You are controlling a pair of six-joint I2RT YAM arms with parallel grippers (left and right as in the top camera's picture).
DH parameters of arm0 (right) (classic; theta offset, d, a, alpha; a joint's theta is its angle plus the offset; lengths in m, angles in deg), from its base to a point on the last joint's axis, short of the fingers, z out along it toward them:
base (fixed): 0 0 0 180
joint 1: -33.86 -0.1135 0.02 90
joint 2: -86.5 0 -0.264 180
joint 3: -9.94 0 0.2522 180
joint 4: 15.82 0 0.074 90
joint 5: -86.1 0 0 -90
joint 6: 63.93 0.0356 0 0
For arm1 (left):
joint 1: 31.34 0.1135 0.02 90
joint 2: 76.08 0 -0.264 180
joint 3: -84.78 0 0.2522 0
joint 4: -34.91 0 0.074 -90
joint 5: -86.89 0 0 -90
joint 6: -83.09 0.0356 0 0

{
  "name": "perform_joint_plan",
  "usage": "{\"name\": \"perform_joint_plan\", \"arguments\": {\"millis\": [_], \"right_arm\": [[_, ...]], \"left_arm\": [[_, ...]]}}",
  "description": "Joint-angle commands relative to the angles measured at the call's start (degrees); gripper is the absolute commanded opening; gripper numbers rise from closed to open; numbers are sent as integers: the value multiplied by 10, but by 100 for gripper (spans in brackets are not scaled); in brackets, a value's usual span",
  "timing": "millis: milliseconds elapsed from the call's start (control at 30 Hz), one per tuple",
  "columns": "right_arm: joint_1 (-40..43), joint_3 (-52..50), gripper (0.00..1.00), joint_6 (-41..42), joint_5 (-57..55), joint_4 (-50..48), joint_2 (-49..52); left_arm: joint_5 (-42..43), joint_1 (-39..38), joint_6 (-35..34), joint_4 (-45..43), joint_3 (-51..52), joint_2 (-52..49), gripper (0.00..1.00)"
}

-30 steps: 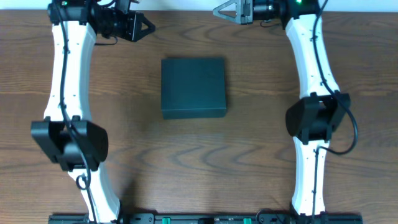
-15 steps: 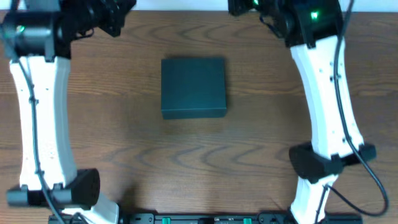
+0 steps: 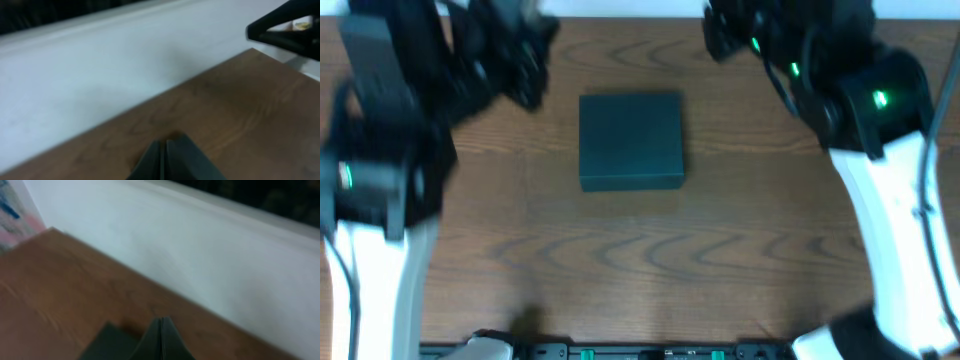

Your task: Pack container

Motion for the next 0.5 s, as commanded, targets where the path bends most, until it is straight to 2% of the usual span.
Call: {"name": "perform_joint_plan", "arguments": {"millis": [0,100,233,300,433,467], "right_arm": [[6,-132,1,-23,0,-44,-122],[5,-268,2,-26,0,-107,-233],[6,-379,2,-25,-10,-131,-364],[6,-408,2,-24,-9,-118,-412],[5,-424,2,44,10,-70,-467],[5,-424,22,54,11,-53,-475]], "left_arm": [[-116,-37,-5,-52,116,104,6],[-124,-40,-73,-127,226,194,6],[-125,-40,-82,-178,310,298,6],[-124,-40,-87,-180,329,338,6],[-123,-40,-143,-106,334,379,7],[-123,-40,-154,-83,334,383,22]]}}
